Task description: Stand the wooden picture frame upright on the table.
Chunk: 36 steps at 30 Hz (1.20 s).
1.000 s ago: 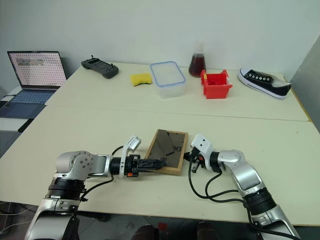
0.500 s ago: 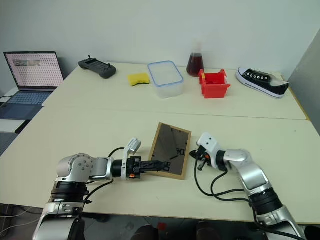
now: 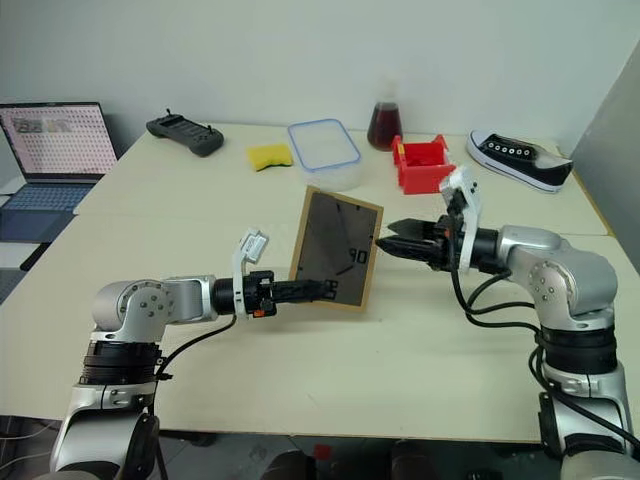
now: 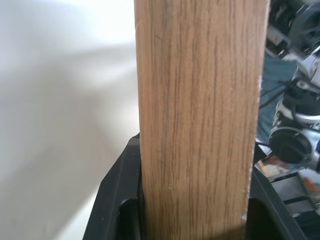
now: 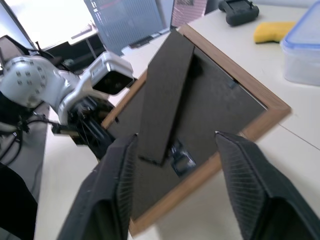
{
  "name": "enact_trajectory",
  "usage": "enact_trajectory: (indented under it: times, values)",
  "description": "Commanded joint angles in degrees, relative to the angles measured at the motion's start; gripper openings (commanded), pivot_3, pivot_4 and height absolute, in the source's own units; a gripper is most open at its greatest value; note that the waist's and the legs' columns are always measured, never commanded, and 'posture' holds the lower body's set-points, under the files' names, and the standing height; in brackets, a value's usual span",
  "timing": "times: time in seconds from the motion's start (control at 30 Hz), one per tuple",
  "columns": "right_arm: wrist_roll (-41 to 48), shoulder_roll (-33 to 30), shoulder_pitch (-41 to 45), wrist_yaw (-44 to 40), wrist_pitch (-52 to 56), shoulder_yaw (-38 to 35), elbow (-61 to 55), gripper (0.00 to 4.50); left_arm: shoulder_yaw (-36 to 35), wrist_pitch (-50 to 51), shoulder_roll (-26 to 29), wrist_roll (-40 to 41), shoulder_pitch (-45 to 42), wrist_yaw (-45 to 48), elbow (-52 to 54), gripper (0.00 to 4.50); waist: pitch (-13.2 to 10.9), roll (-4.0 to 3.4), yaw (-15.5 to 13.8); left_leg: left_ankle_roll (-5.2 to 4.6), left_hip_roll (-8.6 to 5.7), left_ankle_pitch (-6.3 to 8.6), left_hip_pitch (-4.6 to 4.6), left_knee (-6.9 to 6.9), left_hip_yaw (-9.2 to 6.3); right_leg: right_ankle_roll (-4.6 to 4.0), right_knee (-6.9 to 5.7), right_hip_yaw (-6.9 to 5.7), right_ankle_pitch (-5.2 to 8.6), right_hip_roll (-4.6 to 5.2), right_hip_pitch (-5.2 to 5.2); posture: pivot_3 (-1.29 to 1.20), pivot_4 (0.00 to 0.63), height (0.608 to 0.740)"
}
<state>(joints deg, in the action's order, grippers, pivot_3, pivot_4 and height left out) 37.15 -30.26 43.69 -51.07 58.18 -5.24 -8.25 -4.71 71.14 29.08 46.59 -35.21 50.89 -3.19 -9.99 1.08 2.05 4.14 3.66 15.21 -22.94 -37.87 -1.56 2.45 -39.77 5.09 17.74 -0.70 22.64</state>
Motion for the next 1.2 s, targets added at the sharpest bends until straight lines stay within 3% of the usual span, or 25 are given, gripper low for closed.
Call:
enact_trajectory:
  times: [0.03, 0.13, 0.33, 0.43, 0.67, 0.83, 0.9, 1.0, 1.13, 1.2]
  values:
    - [0.4, 2.4, 3.1, 1.4, -1.4, 1.6, 1.3, 3.63, -1.0, -2.2, 0.2, 1.2, -0.9, 0.7, 3.7, 1.28, 0.0, 0.0, -0.1, 0.0, 0.0, 0.0, -0.03, 0.0, 0.01, 0.0, 0.0, 0.0, 0.0, 0.0, 0.03, 0.0, 0.15, 0.74]
    - [-1.8, 6.4, 5.2, 2.7, -4.7, 5.0, 3.8, 4.43, -1.4, -2.0, 0.2, 2.0, -0.3, 0.3, 5.1, 1.28, 0.0, 0.0, 0.2, 0.0, 0.0, 0.0, -0.02, 0.01, 0.07, 0.0, -0.07, 0.06, 0.0, 0.0, 0.1, 0.0, 0.15, 0.74]
    - [-4.8, 11.5, 6.4, 4.1, -9.5, 9.4, 5.6, 4.48, -1.8, -2.5, 0.1, 1.7, 0.4, -0.6, 5.5, 1.28, 0.0, 0.0, 0.5, 0.01, 0.02, -0.01, -0.33, -0.02, 0.1, 0.0, -0.22, 0.1, 0.0, -0.01, 0.54, 0.0, 0.15, 0.74]
    - [1.0, 11.8, 5.1, 1.4, -5.4, 7.9, 2.0, 4.48, -2.4, -2.0, 0.2, 2.3, 1.2, -1.2, 6.1, 1.28, 0.0, 0.0, 0.2, 0.03, 0.01, -0.02, -0.47, -0.06, 0.07, -0.01, -0.22, 0.05, -0.01, 0.01, 0.63, 0.0, 0.15, 0.74]
    - [10.9, 3.2, -0.2, -4.0, 3.4, 3.0, -3.2, 4.48, -3.3, 1.3, 0.9, 4.9, 4.6, -1.2, 8.3, 1.28, 0.0, 0.01, -0.2, 0.01, 0.01, -0.01, -0.49, -0.07, 0.06, -0.01, -0.2, 0.04, -0.01, 0.03, 0.63, 0.0, 0.15, 0.74]
    - [5.7, -3.4, -4.8, -2.7, -2.0, 1.6, -2.7, 4.48, -5.1, 7.5, 1.1, 8.9, 4.8, -2.6, 8.7, 1.28, 0.0, 0.02, -0.2, 0.0, 0.0, 0.0, -0.48, -0.08, 0.06, -0.01, -0.21, 0.04, -0.01, 0.01, 0.62, 0.0, 0.15, 0.74]
    - [-4.0, -7.8, -8.2, -3.3, -14.8, 3.7, -3.5, 4.48, -4.4, 11.8, 2.8, 9.9, 4.4, -2.8, 8.5, 1.28, 0.0, 0.03, -0.2, -0.01, 0.0, 0.0, -0.49, -0.07, 0.06, 0.0, -0.19, 0.04, -0.01, 0.0, 0.62, 0.0, 0.15, 0.74]
    - [-21.0, -11.9, -13.8, -2.1, -45.2, 5.0, -1.1, 4.48, -6.7, 19.8, 3.2, 14.3, 2.1, -4.3, 3.9, 1.28, 0.0, 0.08, -0.2, -0.01, -0.02, 0.0, -0.51, -0.06, 0.07, 0.02, -0.14, 0.06, 0.0, 0.0, 0.64, 0.0, 0.15, 0.74]
    - [-44.3, -15.9, -17.0, 12.0, -90.1, 5.6, 12.4, 4.48, -6.2, 21.4, 5.7, 23.4, -0.2, -6.6, -2.4, 1.28, -0.1, 0.18, -0.1, 0.0, -0.02, 0.0, -0.5, -0.08, 0.08, 0.03, -0.16, 0.05, 0.0, 0.0, 0.64, 0.0, 0.15, 0.74]
    - [-53.1, -16.0, -16.1, 20.1, -106.9, 5.6, 19.2, 4.48, -5.2, 21.4, 7.1, 29.8, -1.2, -8.9, -5.5, 1.28, -0.1, 0.19, 0.1, 0.01, -0.03, -0.01, -0.47, -0.09, 0.13, 0.04, -0.18, 0.1, 0.0, 0.01, 0.64, 0.0, 0.15, 0.74]
